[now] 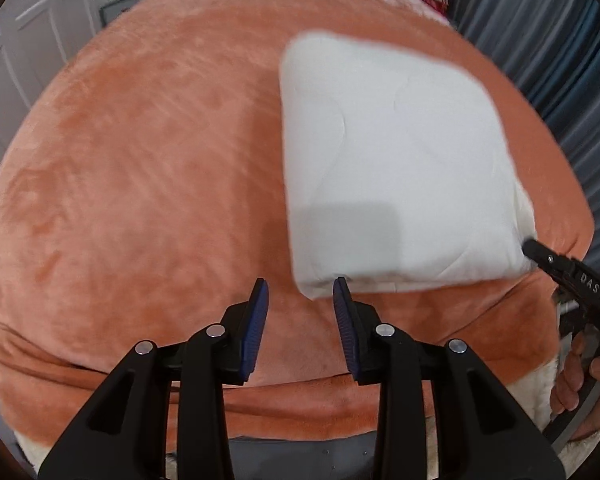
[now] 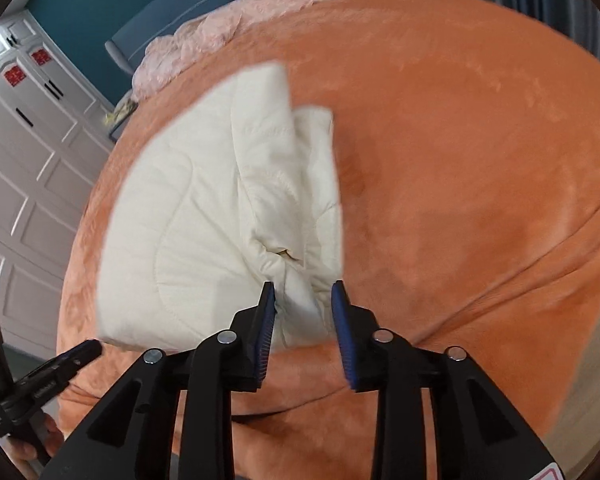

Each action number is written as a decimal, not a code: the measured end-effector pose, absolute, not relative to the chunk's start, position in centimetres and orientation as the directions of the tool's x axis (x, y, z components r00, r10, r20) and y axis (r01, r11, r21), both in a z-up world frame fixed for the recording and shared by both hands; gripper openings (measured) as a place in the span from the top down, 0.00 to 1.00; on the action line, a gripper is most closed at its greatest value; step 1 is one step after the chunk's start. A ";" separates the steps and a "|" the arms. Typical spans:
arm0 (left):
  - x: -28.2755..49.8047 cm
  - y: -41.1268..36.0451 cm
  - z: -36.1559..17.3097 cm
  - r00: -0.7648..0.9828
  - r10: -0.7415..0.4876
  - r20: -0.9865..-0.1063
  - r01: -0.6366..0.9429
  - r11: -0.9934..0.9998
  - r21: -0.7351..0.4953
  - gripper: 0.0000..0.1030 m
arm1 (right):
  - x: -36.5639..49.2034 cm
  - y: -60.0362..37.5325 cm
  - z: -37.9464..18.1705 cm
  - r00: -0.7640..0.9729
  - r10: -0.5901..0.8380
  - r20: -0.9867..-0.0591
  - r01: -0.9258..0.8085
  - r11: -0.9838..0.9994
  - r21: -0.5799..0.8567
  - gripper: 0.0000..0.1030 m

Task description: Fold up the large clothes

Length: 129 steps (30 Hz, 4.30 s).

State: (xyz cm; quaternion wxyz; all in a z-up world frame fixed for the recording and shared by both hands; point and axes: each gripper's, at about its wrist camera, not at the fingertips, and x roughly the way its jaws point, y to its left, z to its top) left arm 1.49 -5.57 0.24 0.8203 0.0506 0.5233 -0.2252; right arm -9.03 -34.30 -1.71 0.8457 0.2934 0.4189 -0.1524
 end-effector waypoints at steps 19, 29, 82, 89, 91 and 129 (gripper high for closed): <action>14.3 -16.7 4.2 0.437 -0.352 -0.828 0.396 0.901 -0.175 0.51 | 6.6 -39.2 -0.5 0.635 0.019 -0.772 0.586 0.639 0.498 0.43; 15.3 -19.3 0.5 0.412 -0.335 -0.847 0.408 0.899 -0.157 0.51 | 4.7 -39.2 -1.1 0.696 -0.111 -0.710 0.556 0.708 0.435 0.94; 15.0 -22.2 -5.9 0.567 -0.222 -0.794 0.400 0.916 0.030 0.35 | 7.0 -39.5 -9.3 0.645 -0.124 -0.754 0.553 0.757 0.348 0.83; 12.3 -16.7 -2.1 0.419 -0.318 -0.850 0.414 0.901 -0.133 0.26 | 0.7 -40.0 -3.5 0.650 -0.053 -0.758 0.536 0.739 0.408 0.74; 10.8 -15.0 -1.9 0.373 -0.347 -0.860 0.410 0.894 -0.183 0.26 | -1.4 -39.2 -2.6 0.641 -0.024 -0.767 0.519 0.751 0.409 0.74; 10.7 -10.0 -7.0 0.160 -0.590 -0.792 0.257 0.799 -0.543 0.04 | -5.0 -39.2 -11.2 0.698 0.298 -0.651 0.461 0.509 0.727 0.15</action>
